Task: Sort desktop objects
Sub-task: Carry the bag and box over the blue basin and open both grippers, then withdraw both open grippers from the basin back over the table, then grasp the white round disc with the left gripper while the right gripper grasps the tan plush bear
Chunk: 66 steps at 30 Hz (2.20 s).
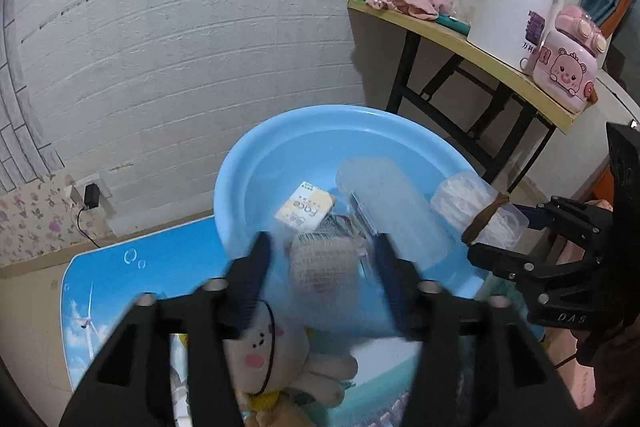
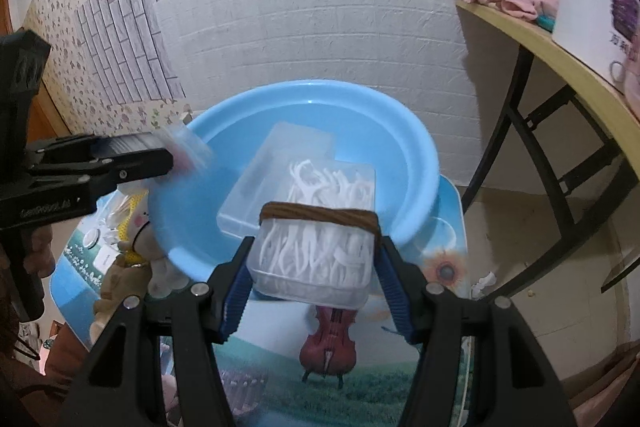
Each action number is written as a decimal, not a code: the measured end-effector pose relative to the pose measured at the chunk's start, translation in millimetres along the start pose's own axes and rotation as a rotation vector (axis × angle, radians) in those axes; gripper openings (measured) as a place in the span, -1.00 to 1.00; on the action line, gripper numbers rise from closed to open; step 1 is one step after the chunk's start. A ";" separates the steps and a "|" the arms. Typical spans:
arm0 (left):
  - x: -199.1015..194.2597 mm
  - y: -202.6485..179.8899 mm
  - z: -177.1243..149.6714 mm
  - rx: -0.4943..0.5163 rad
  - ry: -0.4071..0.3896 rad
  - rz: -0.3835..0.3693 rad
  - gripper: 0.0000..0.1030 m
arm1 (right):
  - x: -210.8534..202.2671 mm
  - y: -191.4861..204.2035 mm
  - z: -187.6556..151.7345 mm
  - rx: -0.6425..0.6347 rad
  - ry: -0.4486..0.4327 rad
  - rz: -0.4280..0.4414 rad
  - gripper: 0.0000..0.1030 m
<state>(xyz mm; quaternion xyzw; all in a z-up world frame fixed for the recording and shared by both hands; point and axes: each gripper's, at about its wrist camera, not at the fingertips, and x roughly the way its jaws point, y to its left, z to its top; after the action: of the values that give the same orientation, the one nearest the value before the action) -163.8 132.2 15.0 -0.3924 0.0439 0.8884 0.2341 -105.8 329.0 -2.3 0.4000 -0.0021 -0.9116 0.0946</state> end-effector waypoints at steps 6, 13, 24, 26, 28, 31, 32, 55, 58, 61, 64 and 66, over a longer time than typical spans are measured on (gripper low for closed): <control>-0.1 7.4 0.1 -0.018 -0.001 0.011 0.22 | 22.3 17.2 6.9 -0.055 0.018 0.030 0.14; -10.4 22.1 -8.6 -0.050 -0.002 0.036 0.23 | 44.6 18.7 16.3 -0.100 0.006 -0.149 0.13; -24.2 45.9 -28.2 -0.122 -0.005 0.068 0.24 | 17.1 4.5 10.2 -0.011 -0.010 -0.162 0.18; -27.4 47.6 -32.0 -0.128 -0.007 0.066 0.26 | 11.9 5.1 6.9 -0.005 -0.007 -0.162 0.18; -30.2 49.7 -36.9 -0.138 -0.004 0.064 0.38 | 7.5 4.0 2.6 -0.002 0.003 -0.163 0.18; -35.1 51.8 -44.8 -0.149 0.000 0.060 0.45 | 1.8 3.2 -4.3 0.019 0.019 -0.156 0.18; -37.5 52.2 -48.2 -0.149 0.001 0.065 0.52 | -2.0 2.6 -7.1 0.032 0.008 -0.152 0.18; -76.2 76.6 -98.0 -0.217 -0.006 0.110 0.80 | -52.7 51.7 -26.1 -0.086 -0.133 -0.117 1.00; -81.0 79.2 -102.4 -0.221 -0.012 0.114 0.80 | -46.3 55.0 -31.9 -0.130 -0.116 -0.170 1.00; -85.6 83.3 -107.7 -0.225 -0.014 0.128 0.80 | -43.1 50.7 -36.1 -0.097 -0.057 -0.116 1.00; -90.8 86.6 -115.0 -0.220 -0.013 0.153 0.80 | -43.7 50.1 -41.2 -0.083 -0.038 -0.124 1.00; -94.4 90.5 -120.3 -0.228 -0.010 0.161 0.80 | -43.7 50.1 -45.0 -0.059 -0.012 -0.133 0.99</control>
<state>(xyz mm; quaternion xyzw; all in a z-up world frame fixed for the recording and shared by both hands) -68.2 -15.5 -9.6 -0.4071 -0.0273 0.9056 0.1161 -35.5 290.7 2.9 0.3906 0.0507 -0.9180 0.0457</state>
